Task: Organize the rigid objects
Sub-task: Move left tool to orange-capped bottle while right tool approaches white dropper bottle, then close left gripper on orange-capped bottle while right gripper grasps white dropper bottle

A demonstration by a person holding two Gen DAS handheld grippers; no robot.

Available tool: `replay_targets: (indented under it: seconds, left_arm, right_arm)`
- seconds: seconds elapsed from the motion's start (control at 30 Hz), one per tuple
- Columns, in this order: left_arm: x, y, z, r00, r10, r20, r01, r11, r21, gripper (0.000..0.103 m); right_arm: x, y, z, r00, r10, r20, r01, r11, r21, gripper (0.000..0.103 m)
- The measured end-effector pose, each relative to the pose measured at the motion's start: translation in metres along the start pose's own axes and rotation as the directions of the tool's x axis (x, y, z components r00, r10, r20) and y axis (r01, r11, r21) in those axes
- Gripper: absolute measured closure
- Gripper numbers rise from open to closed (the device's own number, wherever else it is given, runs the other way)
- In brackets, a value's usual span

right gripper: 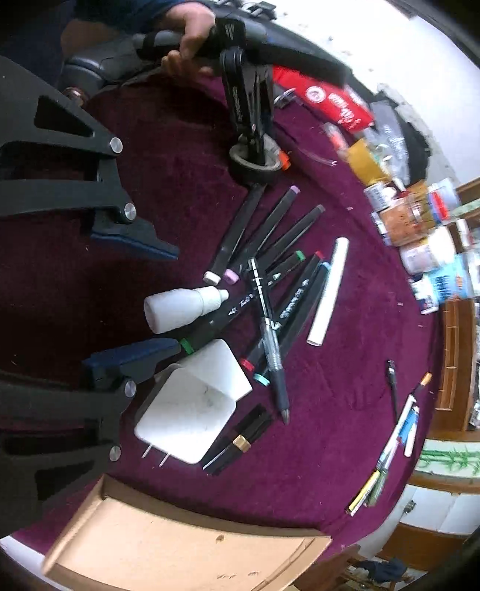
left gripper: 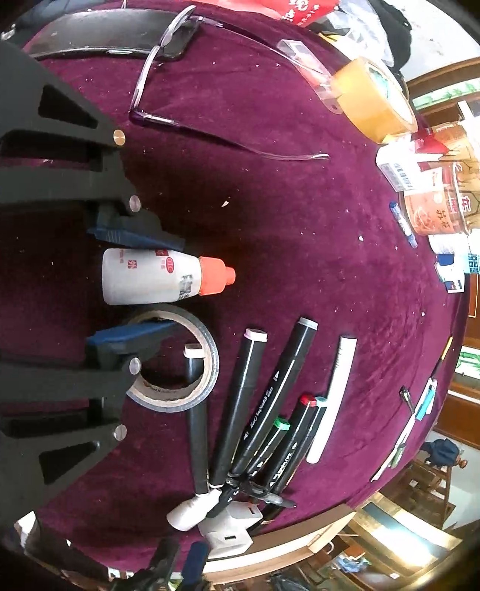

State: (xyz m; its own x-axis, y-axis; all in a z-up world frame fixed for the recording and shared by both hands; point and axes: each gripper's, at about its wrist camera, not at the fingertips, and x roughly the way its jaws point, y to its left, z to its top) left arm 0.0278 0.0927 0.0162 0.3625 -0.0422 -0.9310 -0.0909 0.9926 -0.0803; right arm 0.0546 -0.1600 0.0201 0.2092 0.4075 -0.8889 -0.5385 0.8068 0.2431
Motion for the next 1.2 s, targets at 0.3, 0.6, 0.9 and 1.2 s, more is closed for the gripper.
replay_targets:
  seconds: [0.3,0.6,0.9,1.2]
  left_arm:
    - [0.0,-0.003,-0.005,1.0,0.004,0.025,-0.005,0.999,0.034,0.068]
    - [-0.002,-0.001,-0.006,0.999,-0.006,0.043,0.004,0.999,0.049,0.069]
    - [-0.017,0.004,-0.024,0.996,-0.069,0.054,0.069,0.998,-0.013,0.07]
    - [-0.023,-0.031,-0.023,0.994,-0.094,0.053,0.089,0.993,0.08,0.069]
  right_arm:
    - [0.025,-0.008,0.009,0.997,0.016,-0.075,-0.014,0.999,0.034,0.078]
    - [0.034,-0.003,0.009,0.995,-0.023,-0.102,0.027,0.999,0.034,0.079]
    - [0.015,-0.007,-0.013,0.997,0.059,-0.06,-0.051,0.992,0.115,0.079]
    - [0.013,-0.003,-0.024,0.997,0.059,-0.046,-0.052,0.988,0.148,0.079]
